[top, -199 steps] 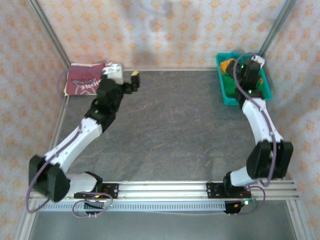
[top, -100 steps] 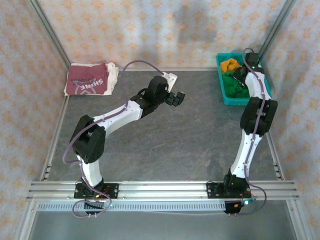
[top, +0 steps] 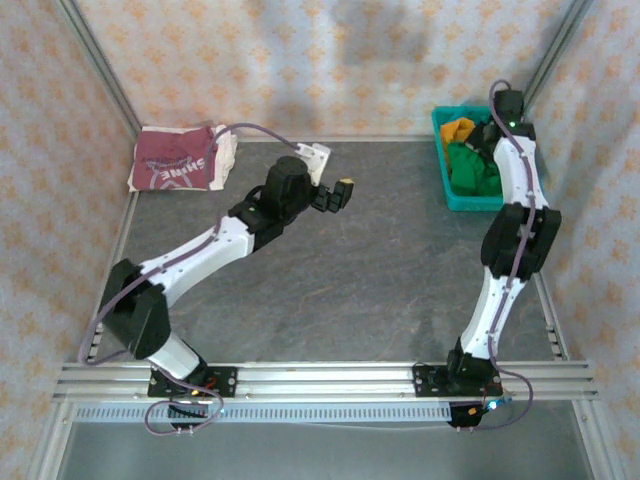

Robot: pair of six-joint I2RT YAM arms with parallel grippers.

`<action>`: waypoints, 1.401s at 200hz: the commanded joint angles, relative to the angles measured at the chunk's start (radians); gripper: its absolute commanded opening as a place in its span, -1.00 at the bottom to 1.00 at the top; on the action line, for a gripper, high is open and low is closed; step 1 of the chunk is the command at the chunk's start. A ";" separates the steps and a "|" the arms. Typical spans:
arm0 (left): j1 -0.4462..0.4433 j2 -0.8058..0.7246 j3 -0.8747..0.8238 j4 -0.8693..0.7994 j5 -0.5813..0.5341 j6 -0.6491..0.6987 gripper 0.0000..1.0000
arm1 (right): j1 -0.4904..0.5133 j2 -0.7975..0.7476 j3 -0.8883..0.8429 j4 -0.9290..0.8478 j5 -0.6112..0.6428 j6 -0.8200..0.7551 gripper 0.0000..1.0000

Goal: Fold and stack the t-shirts

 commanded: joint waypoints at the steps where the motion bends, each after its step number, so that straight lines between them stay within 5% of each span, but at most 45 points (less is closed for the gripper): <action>1: 0.010 -0.098 -0.027 0.020 -0.032 -0.023 1.00 | 0.037 -0.213 0.058 -0.071 0.086 -0.021 -1.00; 38: 0.038 -0.255 -0.080 0.018 -0.024 -0.036 1.00 | 0.233 -0.362 0.158 -0.154 0.195 -0.141 -1.00; 80: 0.090 -0.445 -0.167 0.008 -0.012 -0.068 1.00 | 0.605 -0.426 0.230 -0.180 0.386 -0.217 -1.00; 107: 0.135 -0.519 -0.249 -0.057 -0.051 -0.079 1.00 | 0.710 -0.378 0.068 -0.033 0.318 -0.123 -1.00; 130: 0.185 -0.557 -0.376 -0.047 -0.056 -0.113 1.00 | 0.743 -0.181 0.053 0.044 0.167 -0.034 -0.99; 165: 0.198 -0.551 -0.536 -0.013 -0.054 -0.113 1.00 | 0.792 0.243 0.507 -0.168 -0.069 0.006 0.05; 184: 0.198 -0.505 -0.559 -0.036 -0.027 -0.110 1.00 | 0.784 0.292 0.651 -0.258 -0.021 0.002 0.24; 204: 0.195 -0.441 -0.581 -0.036 0.019 -0.114 1.00 | 0.758 0.154 0.440 -0.178 0.006 0.002 0.26; 244: 0.194 -0.299 -0.593 0.000 0.042 -0.135 0.98 | 0.686 -0.329 -0.446 0.304 0.032 0.100 0.36; 280: 0.194 -0.125 -0.567 0.059 0.119 -0.145 0.74 | 0.641 -0.511 -0.786 0.270 0.142 0.129 0.37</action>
